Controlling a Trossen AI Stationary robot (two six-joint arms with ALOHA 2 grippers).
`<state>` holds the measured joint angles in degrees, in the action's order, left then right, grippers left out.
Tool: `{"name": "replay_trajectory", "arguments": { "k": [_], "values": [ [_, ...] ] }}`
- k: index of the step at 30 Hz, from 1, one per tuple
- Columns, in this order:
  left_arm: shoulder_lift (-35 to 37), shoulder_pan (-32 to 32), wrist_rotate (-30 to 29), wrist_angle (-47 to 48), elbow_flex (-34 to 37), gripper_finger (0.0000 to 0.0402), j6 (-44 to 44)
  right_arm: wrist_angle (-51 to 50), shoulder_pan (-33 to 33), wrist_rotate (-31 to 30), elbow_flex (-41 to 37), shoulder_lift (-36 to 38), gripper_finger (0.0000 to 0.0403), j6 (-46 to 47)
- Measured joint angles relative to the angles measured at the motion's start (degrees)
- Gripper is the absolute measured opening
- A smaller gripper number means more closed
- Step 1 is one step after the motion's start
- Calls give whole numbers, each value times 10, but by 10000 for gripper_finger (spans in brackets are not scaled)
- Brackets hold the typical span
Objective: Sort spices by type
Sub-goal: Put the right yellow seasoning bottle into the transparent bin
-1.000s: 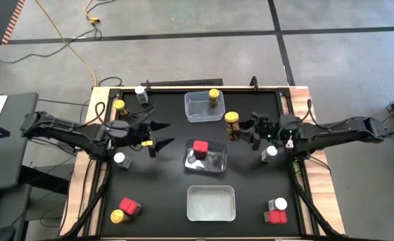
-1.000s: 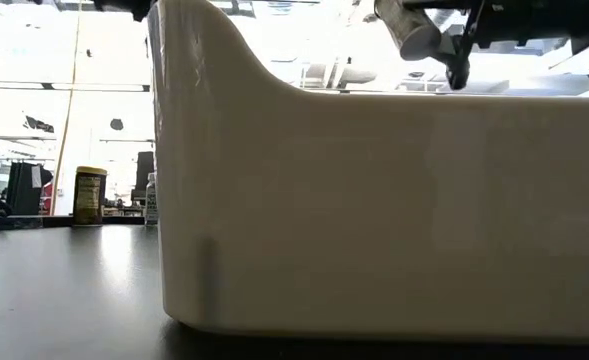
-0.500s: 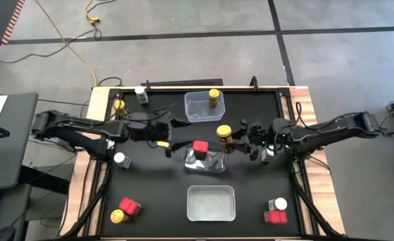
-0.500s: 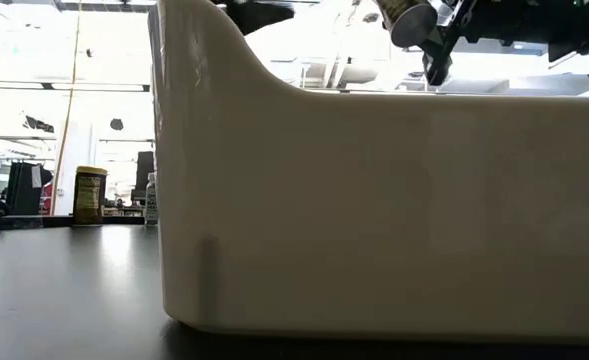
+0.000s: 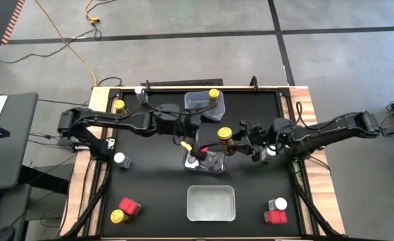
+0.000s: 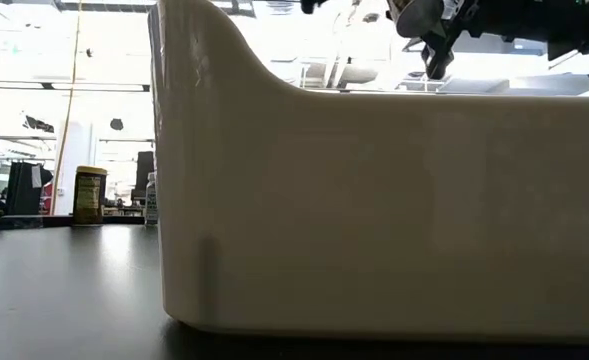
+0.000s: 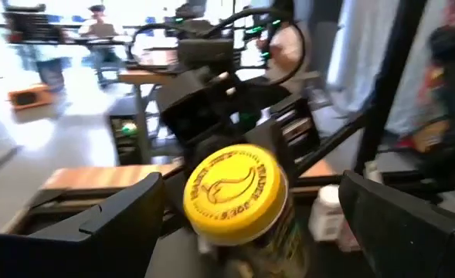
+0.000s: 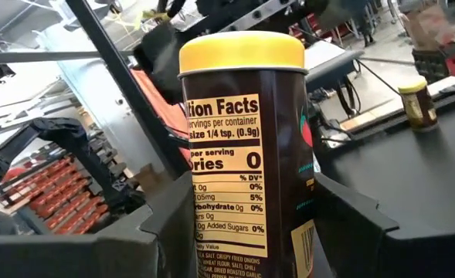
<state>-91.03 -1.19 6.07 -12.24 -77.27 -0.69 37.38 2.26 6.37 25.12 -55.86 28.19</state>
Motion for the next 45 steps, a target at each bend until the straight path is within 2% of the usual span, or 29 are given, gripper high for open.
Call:
{"name": "replay_trajectory", "arguments": {
  "k": [4, 14, 22, 25, 32, 37, 45],
  "values": [
    [-20, -10, 31, 0, -24, 369, 23, 23, 0, 27, 0, 0, 245, -14],
    [-20, -28, 108, 9, -26, 369, 85, 24, 0, 43, 0, 1, 245, -16],
    [-20, -28, 106, 2, -25, 368, 88, 18, 0, 44, 7, 0, 245, -15],
    [-20, -28, 82, 3, -25, 368, 85, 7, -2, 49, 29, -3, 245, -24],
    [-20, -27, 77, 0, -25, 368, 89, -77, -23, 73, 74, -8, 245, -37],
    [-20, -26, 83, -4, -25, 368, 89, -89, -38, 102, 96, -15, 245, -38],
    [-20, -26, 85, -9, -25, 368, 89, -129, -43, 111, 115, -16, 245, -38]
  ]
}}
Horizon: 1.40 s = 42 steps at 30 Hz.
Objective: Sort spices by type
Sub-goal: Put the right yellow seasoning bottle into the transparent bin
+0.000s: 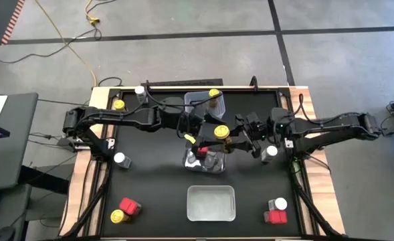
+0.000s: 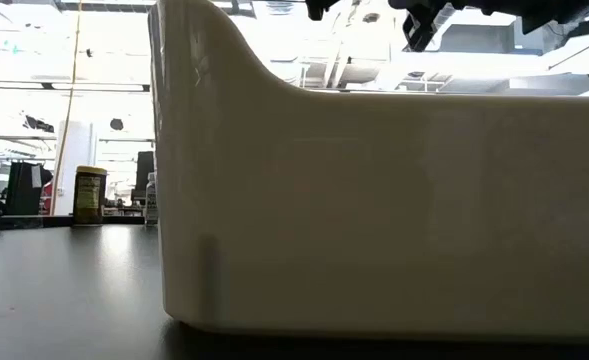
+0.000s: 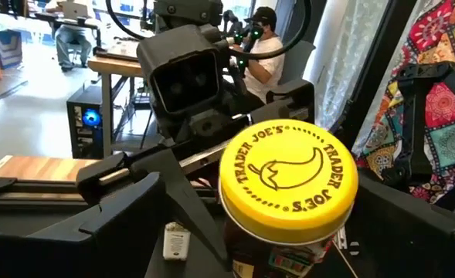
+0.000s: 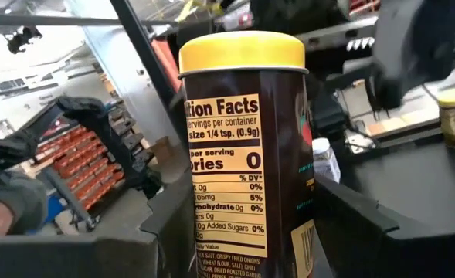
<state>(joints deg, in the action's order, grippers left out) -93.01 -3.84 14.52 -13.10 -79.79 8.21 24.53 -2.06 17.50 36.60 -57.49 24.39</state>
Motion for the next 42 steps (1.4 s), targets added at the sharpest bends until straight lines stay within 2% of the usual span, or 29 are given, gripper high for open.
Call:
{"name": "replay_trajectory", "arguments": {
  "k": [6, 23, 42],
  "values": [
    [0, 0, 0, -2, 0, 357, 0, -2, 0, 0, 1, 0, 245, 1],
    [0, 0, 4, 0, 0, 227, -4, -8, 0, 0, 1, 0, 245, -1],
    [0, 0, 2, 1, 0, 226, -2, -15, -4, -3, 1, 1, 245, 8]
  ]
}}
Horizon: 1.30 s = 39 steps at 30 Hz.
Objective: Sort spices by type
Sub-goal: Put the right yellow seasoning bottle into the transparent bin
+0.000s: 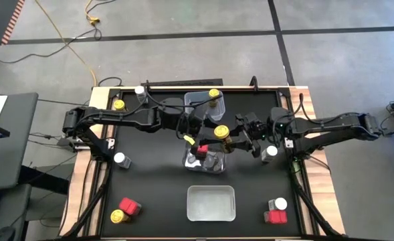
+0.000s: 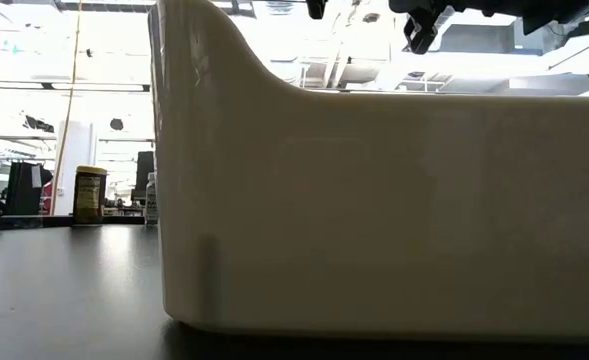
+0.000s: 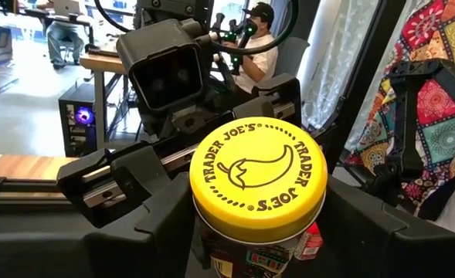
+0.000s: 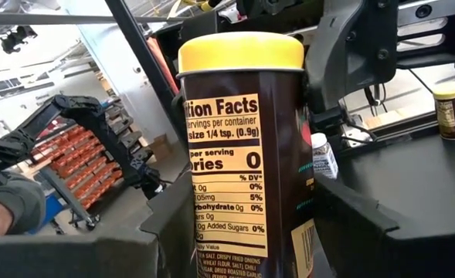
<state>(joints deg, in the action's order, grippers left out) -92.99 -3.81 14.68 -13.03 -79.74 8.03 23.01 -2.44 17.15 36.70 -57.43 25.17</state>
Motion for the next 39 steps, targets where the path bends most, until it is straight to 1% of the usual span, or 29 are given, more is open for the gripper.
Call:
{"name": "replay_trajectory", "arguments": {
  "k": [11, 17, 22, 26, 30, 33, 39],
  "values": [
    [0, 0, -4, 0, 0, 226, -5, -8, -11, -1, 0, 1, 249, -3],
    [0, -1, -17, 0, 0, 226, -8, -21, -19, -14, 1, 0, 293, 3],
    [0, -1, -29, 1, 0, 226, -7, -20, -21, -14, 1, 0, 331, 2],
    [0, -1, -38, 5, 0, 226, -10, -30, -35, -12, 1, 1, 354, 0],
    [0, -8, -42, 7, 0, 226, -13, -67, -61, -10, 0, 22, 367, 1],
    [0, -17, -46, 12, 0, 226, -13, -121, -85, -10, 0, 50, 369, 4],
    [10, -49, -96, 67, 0, 226, -12, -246, -128, -10, 0, 117, 369, 3]
  ]
}}
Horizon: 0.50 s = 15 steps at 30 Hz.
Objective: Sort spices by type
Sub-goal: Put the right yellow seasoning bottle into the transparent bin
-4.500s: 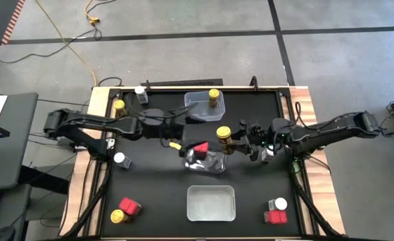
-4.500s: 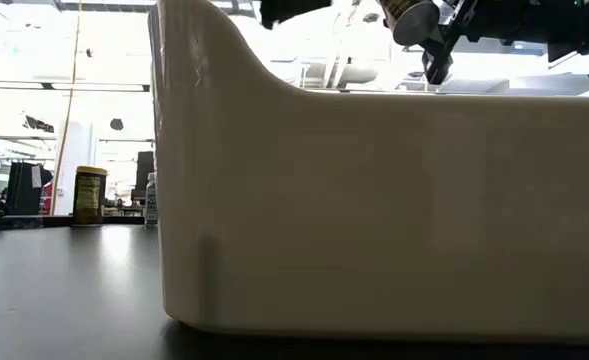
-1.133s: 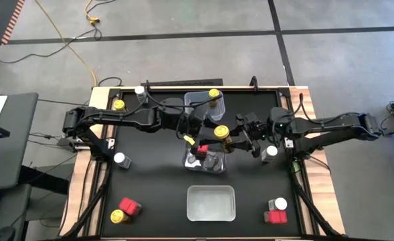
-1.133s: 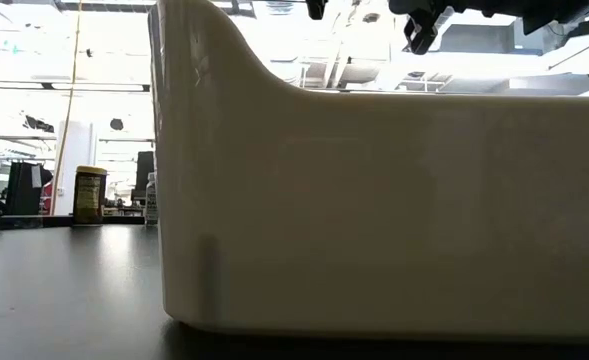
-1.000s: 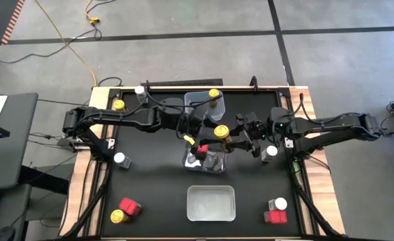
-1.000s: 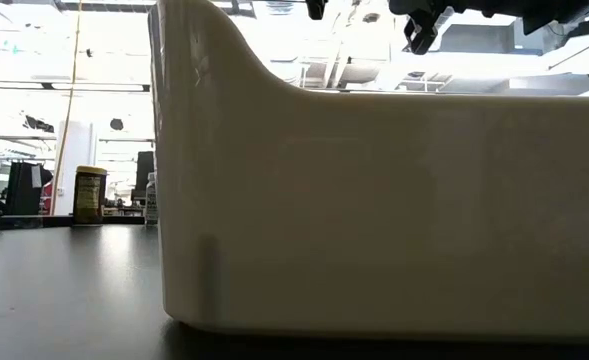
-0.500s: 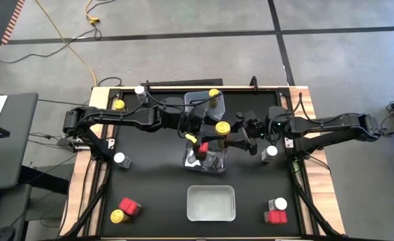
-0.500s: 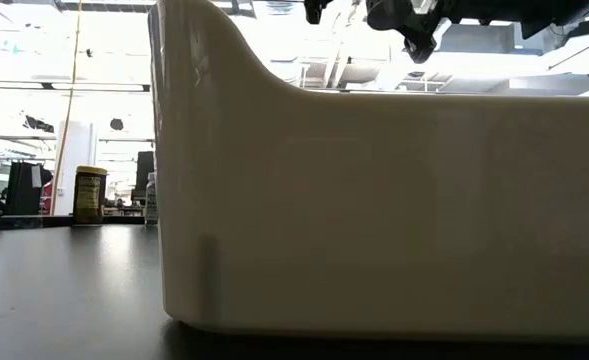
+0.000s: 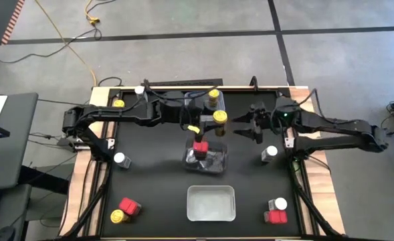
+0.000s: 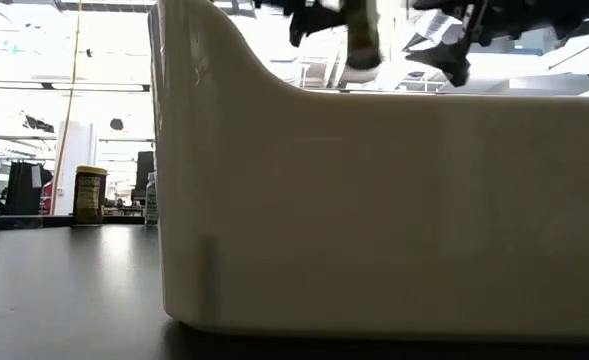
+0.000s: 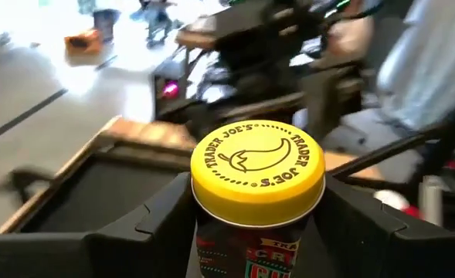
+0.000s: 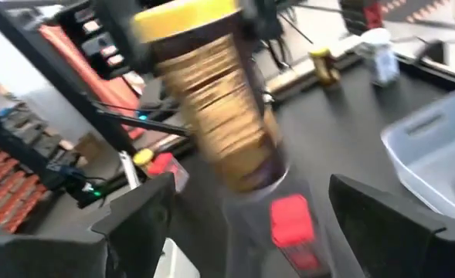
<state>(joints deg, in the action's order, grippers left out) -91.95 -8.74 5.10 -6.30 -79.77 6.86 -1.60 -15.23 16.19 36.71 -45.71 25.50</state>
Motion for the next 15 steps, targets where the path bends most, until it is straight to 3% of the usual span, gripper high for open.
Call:
{"name": "replay_trajectory", "arguments": {
  "k": [6, 15],
  "values": [
    [8, -54, -20, 59, 0, 226, -11, -81, -26, 2, 0, 40, 369, 0],
    [9, -142, -22, 104, 9, 226, -45, -92, -60, 2, 0, 41, 369, -21]
  ]
}}
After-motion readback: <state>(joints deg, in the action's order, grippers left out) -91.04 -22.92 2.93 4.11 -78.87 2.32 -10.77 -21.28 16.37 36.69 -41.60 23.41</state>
